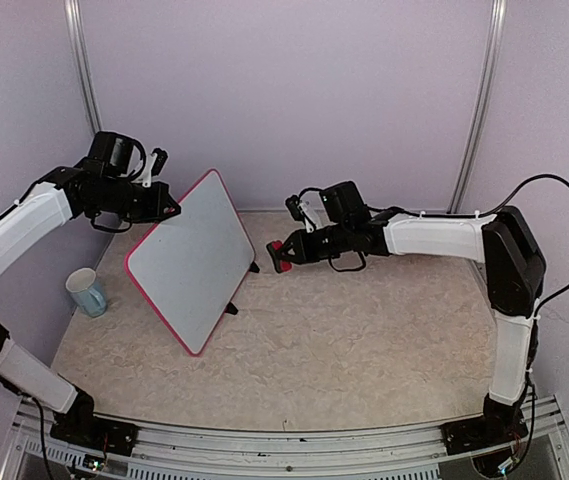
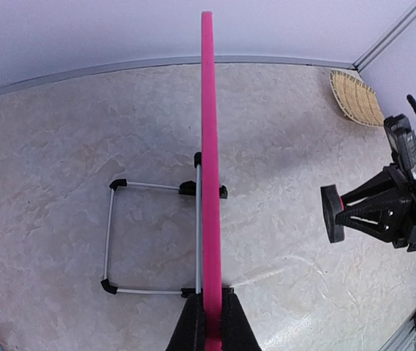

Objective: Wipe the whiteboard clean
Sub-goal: Erase the whiteboard at the center of the board.

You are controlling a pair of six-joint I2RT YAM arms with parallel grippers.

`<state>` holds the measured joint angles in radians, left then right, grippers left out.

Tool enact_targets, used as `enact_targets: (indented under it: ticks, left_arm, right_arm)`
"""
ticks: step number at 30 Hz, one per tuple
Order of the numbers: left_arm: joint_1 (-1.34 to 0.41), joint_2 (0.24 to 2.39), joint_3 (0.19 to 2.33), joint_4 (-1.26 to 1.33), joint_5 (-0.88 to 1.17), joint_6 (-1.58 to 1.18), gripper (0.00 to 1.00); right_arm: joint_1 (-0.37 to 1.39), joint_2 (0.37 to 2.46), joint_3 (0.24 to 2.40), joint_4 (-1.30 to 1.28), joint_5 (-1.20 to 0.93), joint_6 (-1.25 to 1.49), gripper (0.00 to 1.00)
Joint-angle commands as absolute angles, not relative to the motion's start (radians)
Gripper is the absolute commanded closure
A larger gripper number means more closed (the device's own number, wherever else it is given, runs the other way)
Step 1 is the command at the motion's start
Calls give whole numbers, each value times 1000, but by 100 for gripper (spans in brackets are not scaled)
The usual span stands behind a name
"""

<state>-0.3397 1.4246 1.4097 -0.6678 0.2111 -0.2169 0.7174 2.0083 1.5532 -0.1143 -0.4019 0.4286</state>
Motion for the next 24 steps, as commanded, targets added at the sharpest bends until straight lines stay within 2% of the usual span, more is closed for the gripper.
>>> enact_targets:
  ticks: [1,14,24]
  left_arm:
    - [-332,1456,1478,-638,236,-213,100]
    - [-314,1562,1572,-592,272,-223,100]
    - [-301,1669,1636,-551,322,-245,100]
  right_arm:
    - [714,1943,1432,-115,-343,379,94]
    - [708,1814,1225,-193,-175,263,92]
    - [650,1763,1085,-161,-178,268,89]
